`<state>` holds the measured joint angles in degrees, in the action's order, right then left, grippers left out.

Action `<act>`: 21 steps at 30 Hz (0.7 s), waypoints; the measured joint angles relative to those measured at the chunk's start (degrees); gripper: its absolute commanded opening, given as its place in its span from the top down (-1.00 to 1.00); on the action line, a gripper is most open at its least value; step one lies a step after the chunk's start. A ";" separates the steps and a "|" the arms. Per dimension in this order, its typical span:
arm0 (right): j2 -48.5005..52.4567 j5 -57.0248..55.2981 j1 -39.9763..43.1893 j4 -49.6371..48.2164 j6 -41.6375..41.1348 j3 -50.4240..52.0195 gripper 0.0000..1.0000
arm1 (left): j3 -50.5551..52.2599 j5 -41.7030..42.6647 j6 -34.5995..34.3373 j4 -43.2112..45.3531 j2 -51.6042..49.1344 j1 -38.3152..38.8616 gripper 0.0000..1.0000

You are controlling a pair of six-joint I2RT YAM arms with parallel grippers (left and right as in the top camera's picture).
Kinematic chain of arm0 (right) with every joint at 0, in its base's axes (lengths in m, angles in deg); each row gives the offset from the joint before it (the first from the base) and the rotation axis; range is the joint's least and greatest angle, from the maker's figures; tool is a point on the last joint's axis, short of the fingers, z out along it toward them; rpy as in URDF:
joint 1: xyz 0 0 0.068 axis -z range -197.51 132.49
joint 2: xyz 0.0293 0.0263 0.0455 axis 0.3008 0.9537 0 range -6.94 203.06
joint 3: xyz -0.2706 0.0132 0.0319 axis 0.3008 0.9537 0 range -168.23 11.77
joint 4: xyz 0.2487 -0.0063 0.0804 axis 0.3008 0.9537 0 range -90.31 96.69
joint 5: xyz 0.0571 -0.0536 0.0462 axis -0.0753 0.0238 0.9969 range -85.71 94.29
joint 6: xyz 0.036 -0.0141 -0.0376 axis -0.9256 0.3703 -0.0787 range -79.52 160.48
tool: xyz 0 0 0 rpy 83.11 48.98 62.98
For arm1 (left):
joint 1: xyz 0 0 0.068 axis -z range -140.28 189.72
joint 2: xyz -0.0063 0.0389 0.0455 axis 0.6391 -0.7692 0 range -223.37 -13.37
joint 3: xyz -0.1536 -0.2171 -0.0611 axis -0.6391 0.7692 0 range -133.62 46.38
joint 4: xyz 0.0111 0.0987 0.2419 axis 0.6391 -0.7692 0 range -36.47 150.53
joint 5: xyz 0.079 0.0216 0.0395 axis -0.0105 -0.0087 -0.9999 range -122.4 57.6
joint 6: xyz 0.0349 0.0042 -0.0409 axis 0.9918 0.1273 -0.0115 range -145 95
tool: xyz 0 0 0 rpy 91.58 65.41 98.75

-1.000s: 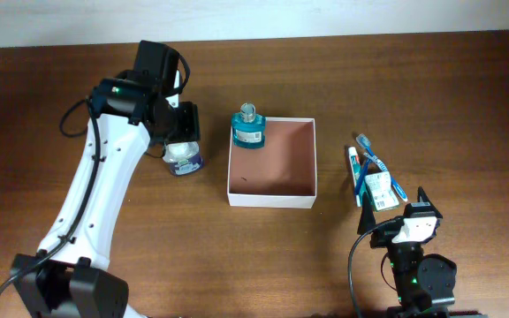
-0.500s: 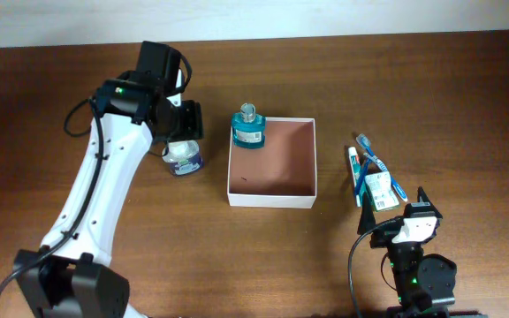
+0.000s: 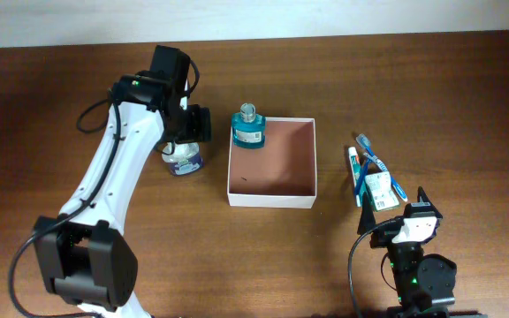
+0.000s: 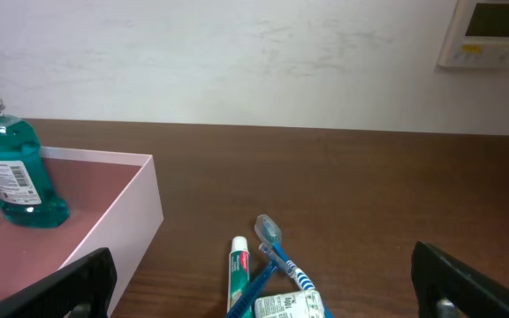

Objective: Pack container
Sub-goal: 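Move left gripper over the clear soap pump bottle and lower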

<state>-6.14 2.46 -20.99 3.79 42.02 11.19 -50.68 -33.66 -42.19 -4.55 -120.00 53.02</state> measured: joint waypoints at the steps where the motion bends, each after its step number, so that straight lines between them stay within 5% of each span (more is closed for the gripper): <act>1: 0.00 0.00 0.00 0.00 -0.04 0.00 -0.97 | 0.00 -0.28 0.00 0.02 -0.33 0.02 -0.73; 21: 0.00 0.00 0.00 0.00 -0.04 0.00 -0.97 | 0.00 -2.19 -0.02 -0.50 -1.62 0.00 -0.72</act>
<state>-6.14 2.46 -20.99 3.79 41.97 11.19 -50.68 -35.85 -42.21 -5.05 -121.62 53.02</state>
